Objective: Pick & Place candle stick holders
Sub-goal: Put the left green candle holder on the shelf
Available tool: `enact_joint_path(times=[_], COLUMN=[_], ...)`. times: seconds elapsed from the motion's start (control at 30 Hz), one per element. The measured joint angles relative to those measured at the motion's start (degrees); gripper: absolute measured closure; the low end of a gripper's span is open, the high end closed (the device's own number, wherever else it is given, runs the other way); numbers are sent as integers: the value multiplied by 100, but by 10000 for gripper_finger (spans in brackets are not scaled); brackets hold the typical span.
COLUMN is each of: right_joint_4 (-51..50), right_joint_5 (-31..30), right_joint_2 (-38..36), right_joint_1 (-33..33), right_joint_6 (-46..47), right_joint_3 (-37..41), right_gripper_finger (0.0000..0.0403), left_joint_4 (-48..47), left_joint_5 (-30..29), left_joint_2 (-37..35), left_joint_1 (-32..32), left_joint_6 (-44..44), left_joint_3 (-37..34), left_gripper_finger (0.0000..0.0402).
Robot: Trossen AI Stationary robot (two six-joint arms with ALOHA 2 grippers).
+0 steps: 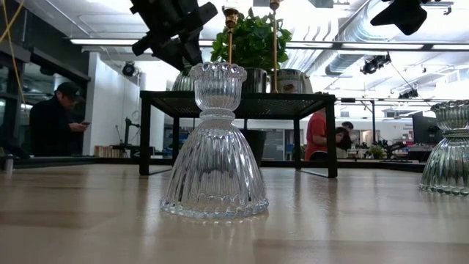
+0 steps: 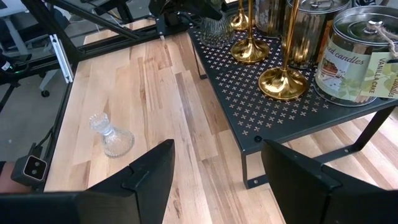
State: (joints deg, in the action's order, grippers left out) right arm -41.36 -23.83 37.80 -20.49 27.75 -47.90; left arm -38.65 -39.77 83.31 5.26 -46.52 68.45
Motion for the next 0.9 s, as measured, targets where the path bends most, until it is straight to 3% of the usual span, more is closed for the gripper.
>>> enact_joint_path(times=[0.5,0.9], right_joint_4=[0,0], right_joint_5=[0,0], right_joint_2=[1,1], right_joint_1=[0,0], right_joint_6=[1,0], right_joint_3=[0,0], right_gripper_finger=[170,170], left_joint_4=[-35,249], left_joint_5=[28,9], left_joint_2=[0,0], left_joint_1=[0,1], left_joint_6=[24,857], left_joint_3=[-1,-7], left_gripper_finger=[237,185])
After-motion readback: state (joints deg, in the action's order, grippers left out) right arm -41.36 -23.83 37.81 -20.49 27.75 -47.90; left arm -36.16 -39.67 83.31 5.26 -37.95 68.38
